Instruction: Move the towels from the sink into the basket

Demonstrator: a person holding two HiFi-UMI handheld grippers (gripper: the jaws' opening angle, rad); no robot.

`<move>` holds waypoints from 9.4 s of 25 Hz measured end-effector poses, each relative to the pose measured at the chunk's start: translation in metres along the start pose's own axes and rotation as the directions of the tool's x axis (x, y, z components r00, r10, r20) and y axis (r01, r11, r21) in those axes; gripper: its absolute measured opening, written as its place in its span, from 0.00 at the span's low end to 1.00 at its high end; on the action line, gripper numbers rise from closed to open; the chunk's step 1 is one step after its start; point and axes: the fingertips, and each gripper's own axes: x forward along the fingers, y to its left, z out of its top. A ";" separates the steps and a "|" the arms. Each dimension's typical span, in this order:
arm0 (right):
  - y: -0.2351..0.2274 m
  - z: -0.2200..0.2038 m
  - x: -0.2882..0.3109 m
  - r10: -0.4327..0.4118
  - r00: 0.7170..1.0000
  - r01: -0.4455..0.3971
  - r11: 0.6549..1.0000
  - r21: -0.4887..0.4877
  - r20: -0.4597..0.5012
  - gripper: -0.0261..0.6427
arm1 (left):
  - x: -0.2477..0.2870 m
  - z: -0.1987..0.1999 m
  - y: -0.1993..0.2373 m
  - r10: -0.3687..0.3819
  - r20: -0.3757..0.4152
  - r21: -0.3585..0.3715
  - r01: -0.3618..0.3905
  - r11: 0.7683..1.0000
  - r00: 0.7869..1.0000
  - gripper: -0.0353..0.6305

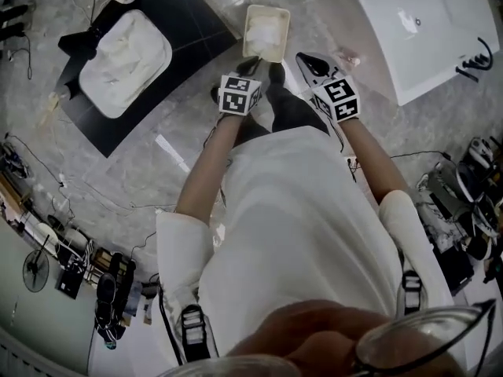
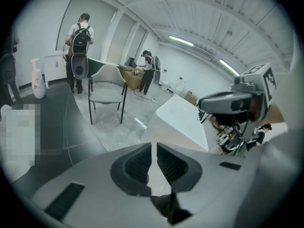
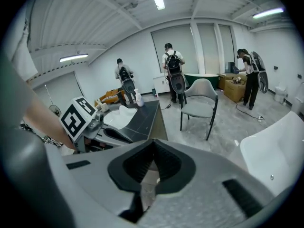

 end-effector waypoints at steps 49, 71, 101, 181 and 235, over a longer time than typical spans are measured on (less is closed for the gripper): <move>0.161 0.210 -0.047 0.135 0.931 -0.036 0.959 -0.282 0.340 0.03 | -0.350 0.076 0.081 0.284 0.513 -0.100 -0.273 0.957 0.810 0.09; 0.190 0.125 0.048 0.029 0.994 -0.013 0.988 -0.156 0.102 0.03 | -0.240 -0.053 0.316 0.350 0.010 0.161 -0.347 0.924 0.937 0.36; 0.177 0.073 0.018 -0.126 0.990 0.129 0.991 -0.045 0.067 0.03 | -0.168 -0.130 0.375 0.415 -0.301 0.401 -0.280 0.872 0.859 0.18; -0.001 0.098 -0.165 -0.302 0.896 0.299 0.952 0.062 0.326 0.03 | -0.222 0.207 -0.060 -0.138 0.377 0.301 0.019 0.953 0.916 0.18; -0.134 -0.258 0.144 0.015 0.977 0.005 0.996 0.092 -0.212 0.03 | 0.331 -0.171 0.102 0.088 -0.227 -0.074 -0.108 0.991 0.970 0.51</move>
